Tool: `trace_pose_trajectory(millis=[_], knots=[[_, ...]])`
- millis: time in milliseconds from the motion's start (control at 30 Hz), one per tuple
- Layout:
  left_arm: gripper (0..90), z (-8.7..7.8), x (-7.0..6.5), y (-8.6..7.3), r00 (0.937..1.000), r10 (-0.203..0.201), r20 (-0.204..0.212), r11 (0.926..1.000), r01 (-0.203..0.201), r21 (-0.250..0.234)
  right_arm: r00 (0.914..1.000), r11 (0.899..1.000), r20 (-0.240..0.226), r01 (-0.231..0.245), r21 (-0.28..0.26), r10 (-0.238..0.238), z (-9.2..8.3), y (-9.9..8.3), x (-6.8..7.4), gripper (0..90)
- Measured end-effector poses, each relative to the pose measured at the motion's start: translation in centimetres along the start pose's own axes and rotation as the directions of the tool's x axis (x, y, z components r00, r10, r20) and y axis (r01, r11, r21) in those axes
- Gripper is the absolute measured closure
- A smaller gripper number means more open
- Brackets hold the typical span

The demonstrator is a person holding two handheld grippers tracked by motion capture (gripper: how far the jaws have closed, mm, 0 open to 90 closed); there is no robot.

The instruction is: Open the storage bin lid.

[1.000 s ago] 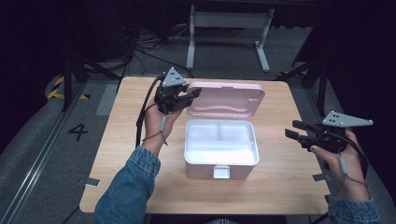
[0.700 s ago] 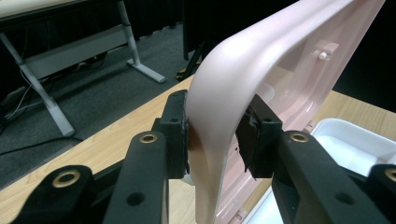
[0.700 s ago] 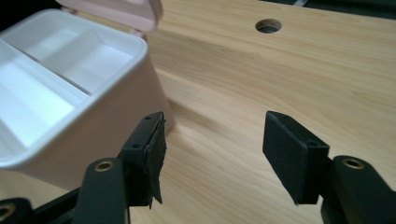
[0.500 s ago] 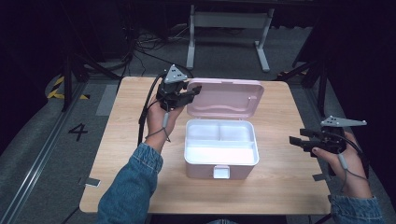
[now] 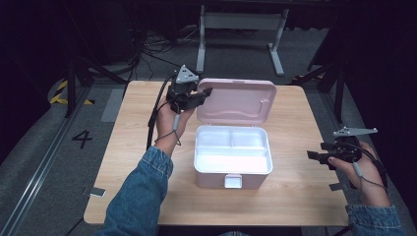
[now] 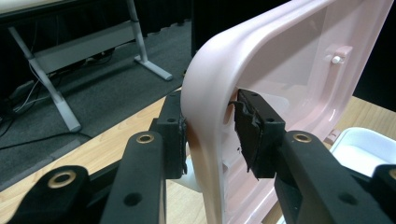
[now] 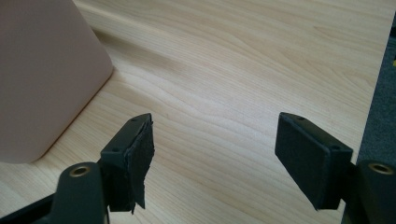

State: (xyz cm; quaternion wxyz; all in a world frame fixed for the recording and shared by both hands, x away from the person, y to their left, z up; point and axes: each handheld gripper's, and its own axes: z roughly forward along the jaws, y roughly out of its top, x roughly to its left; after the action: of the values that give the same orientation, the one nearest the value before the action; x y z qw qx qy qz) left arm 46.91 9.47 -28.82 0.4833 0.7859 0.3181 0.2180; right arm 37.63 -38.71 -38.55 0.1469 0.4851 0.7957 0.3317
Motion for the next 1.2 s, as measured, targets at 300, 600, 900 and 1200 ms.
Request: trace_pose_trajectory(millis=[300, 600, 900, 1200], knots=[[63.9, 0.9, 0.7, 0.2, 0.9998, -0.018, -0.007, 0.9997, 0.018, 0.017, 1.0, 1.0, 0.009, -0.002, 0.021, 0.002, 0.3, -0.1, 0.0, 28.9], [64.1, 1.8, 1.6, 0.1, 0.9983, -0.057, 0.003, 0.998, 0.057, 0.027, 0.9998, 0.999, 0.018, 0.011, 0.044, -0.012, 0.9, -0.2, 0.1, 28.2], [64.5, 2.9, 2.5, 0.0, 0.9955, -0.094, -0.008, 0.9947, 0.094, 0.041, 0.9997, 0.999, 0.006, 0.024, 0.044, -0.025, 1.1, -0.1, 0.4, 28.2], [62.9, 4.1, 3.3, -0.4, 0.9916, -0.129, -0.005, 0.99, 0.129, 0.057, 0.9995, 0.998, 0.001, 0.03, 0.05, -0.03, 1.4, 0.0, 0.3, 28.1]])
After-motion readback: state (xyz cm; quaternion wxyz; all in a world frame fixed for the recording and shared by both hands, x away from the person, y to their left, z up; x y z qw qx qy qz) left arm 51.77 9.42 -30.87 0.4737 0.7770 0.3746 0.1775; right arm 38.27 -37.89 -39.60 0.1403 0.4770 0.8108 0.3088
